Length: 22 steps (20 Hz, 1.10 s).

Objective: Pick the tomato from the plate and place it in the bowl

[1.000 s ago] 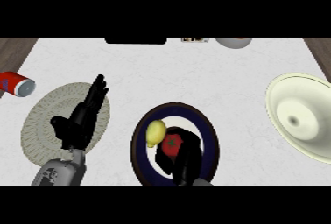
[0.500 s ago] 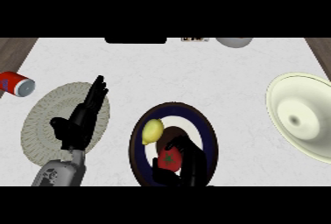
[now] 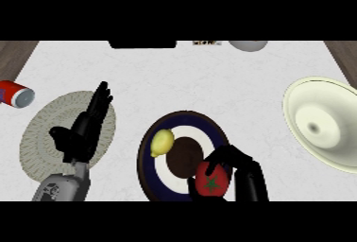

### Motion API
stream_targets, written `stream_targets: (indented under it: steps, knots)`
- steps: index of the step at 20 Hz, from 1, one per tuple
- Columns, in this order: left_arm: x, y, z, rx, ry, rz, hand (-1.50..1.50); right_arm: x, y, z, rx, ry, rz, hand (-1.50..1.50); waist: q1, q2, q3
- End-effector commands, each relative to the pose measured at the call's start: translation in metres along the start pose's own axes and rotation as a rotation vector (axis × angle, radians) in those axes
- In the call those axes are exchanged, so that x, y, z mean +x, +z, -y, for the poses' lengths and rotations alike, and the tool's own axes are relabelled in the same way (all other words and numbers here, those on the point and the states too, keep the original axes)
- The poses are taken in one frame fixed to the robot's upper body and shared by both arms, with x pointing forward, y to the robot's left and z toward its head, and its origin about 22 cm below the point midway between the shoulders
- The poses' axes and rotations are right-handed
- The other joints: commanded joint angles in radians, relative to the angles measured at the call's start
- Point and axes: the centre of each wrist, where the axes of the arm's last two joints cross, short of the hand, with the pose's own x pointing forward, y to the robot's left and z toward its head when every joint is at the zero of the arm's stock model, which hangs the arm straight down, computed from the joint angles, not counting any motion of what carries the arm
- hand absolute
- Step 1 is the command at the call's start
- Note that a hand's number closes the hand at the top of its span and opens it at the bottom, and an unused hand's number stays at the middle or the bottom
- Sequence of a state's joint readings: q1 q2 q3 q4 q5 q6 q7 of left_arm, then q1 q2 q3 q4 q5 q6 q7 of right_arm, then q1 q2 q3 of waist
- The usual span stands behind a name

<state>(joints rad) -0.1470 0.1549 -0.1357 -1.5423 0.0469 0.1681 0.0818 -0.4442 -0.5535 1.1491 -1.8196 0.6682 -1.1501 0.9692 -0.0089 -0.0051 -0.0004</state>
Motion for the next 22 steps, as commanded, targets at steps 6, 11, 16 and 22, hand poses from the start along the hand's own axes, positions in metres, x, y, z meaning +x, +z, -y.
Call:
stream_targets:
  steps: [6,11,16,22]
  knots:
    - [-0.004,0.008,-0.006,0.015,-0.003,-0.008,0.00,0.067,-0.015,0.065,-0.122,0.163,0.104,1.50,-0.018,-0.007,-0.002]
    - [0.000,0.005,0.001,-0.008,-0.007,-0.001,0.00,0.102,-0.046,0.101,-0.186,0.250,0.042,1.50,0.004,0.000,-0.002]
    - [-0.002,0.001,-0.001,-0.009,-0.012,-0.002,0.00,0.127,-0.063,0.118,-0.256,0.242,0.001,1.50,0.006,0.001,-0.002]
    - [0.010,-0.003,0.005,-0.011,0.016,0.005,0.00,0.124,-0.092,0.137,-0.271,0.254,-0.045,1.50,0.010,0.004,0.000]
